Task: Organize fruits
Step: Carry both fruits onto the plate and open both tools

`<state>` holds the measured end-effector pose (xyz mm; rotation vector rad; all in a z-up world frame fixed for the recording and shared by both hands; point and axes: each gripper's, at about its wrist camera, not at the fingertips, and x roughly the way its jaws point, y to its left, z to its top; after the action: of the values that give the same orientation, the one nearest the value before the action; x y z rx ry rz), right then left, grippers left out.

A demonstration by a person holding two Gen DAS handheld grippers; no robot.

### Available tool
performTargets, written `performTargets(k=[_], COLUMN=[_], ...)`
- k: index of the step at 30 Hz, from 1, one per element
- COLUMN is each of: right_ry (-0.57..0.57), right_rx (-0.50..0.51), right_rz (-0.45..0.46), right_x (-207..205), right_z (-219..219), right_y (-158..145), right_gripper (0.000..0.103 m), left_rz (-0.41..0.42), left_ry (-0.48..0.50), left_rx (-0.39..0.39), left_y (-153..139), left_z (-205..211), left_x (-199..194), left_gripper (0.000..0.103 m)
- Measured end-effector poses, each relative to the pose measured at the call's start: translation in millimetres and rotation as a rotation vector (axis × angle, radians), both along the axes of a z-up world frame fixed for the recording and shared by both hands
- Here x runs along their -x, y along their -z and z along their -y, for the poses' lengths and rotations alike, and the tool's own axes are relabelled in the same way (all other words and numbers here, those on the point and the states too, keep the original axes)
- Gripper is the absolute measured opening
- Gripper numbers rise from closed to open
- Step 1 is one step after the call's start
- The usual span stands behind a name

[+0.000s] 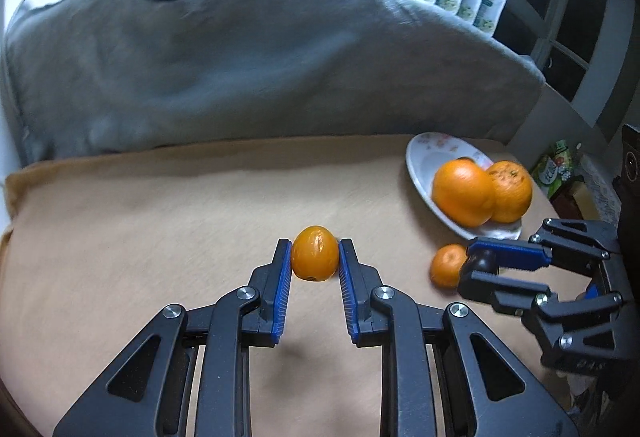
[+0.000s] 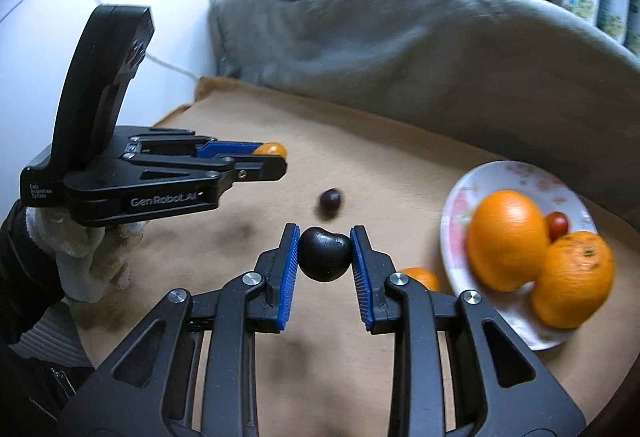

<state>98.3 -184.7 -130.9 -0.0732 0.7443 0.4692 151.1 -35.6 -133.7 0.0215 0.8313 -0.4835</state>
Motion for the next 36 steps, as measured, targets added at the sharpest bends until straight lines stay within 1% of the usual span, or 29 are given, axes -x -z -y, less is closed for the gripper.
performTargets(k=[9,16,24,29,36], right_ry=[0.095,0.161,0.222,0.248,0.269], right_rx=[-0.005,-0.020,-0.042,-0.050,-0.065], right_rz=[0.038,0.042,0.028,0.014,0.001], right_x=[-16,-34,-49,-60,-68], right_z=[50,87,125,141,155], right_y=[-16,-22,-20,-15,-12], right_gripper=[0.027,0.027,0.027,0.027,0.027], left_rz=[0.026,0.030,0.027,0.032,0.028], left_ry=[0.067,0.118,0.159,0.188,0.205], left_rx=[0.011,0.009,0.011,0.009,0.005], left_y=[-13,-17,-20,-22,-22], left_z=[48,84,116,136,152], left_x=[-10,-23,-36,-41,-51], left_gripper=[0.021,0.021,0.021,0.021,0.021])
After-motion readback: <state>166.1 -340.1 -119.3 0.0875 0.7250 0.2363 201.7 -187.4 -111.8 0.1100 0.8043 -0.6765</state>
